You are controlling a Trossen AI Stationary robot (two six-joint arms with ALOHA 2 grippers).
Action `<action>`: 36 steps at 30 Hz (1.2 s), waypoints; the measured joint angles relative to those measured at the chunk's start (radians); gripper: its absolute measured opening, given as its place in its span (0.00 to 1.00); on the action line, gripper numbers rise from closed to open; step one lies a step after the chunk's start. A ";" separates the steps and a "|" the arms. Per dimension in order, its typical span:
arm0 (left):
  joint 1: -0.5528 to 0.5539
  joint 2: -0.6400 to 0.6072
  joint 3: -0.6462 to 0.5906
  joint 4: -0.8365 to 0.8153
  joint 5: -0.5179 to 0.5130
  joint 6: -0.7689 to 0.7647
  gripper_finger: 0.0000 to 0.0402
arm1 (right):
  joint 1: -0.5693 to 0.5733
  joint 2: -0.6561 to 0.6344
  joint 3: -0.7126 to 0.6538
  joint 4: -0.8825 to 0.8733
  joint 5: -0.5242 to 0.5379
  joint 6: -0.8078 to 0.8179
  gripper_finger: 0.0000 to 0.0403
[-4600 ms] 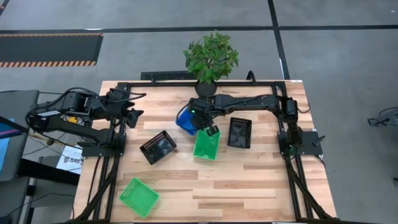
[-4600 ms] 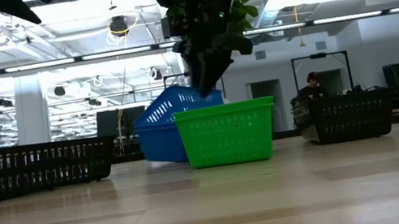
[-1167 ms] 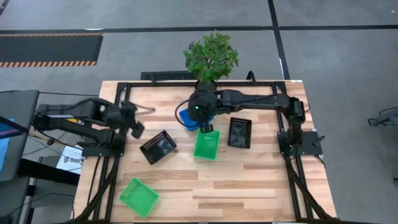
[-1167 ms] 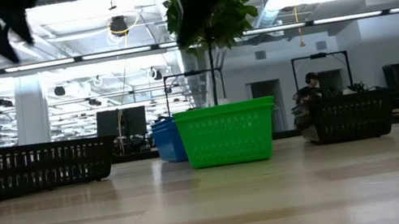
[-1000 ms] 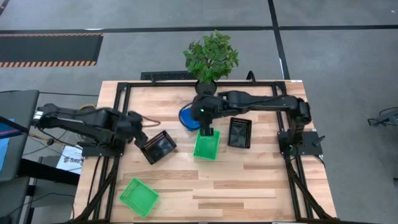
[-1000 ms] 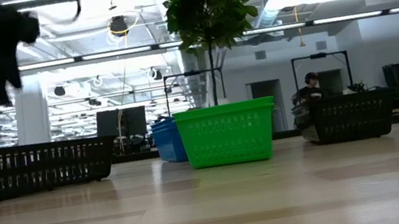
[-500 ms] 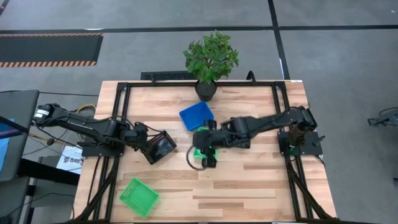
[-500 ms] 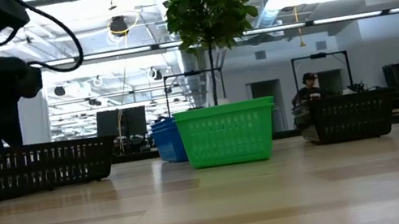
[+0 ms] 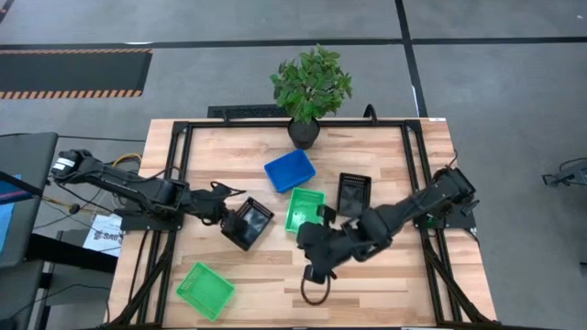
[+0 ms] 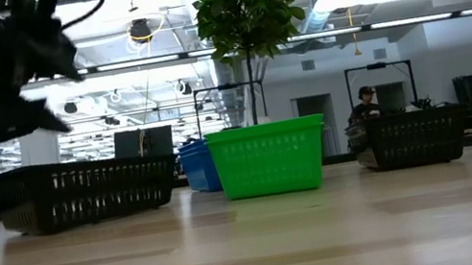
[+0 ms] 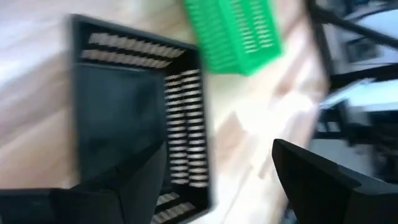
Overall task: Stack baskets by color
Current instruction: Stack the left black bin on the right black bins
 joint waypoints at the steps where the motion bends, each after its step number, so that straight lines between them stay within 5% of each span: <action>1: -0.008 0.003 0.000 0.026 0.004 -0.004 0.70 | 0.011 0.000 0.000 0.001 0.025 0.023 0.25; 10: -0.105 0.047 0.009 0.139 0.031 -0.050 0.70 | 0.066 0.064 -0.002 0.070 0.139 0.196 0.26; 19: -0.188 -0.021 0.118 -0.023 0.148 -0.045 0.70 | 0.017 0.234 -0.001 0.307 0.044 0.093 0.36; 29: -0.285 -0.103 0.386 -0.467 -0.075 0.048 0.70 | -0.128 0.297 0.003 0.397 -0.093 -0.279 0.49; 36: -0.303 -0.119 0.475 -0.557 -0.199 0.049 0.70 | -0.225 0.312 0.005 0.418 -0.187 -0.559 0.49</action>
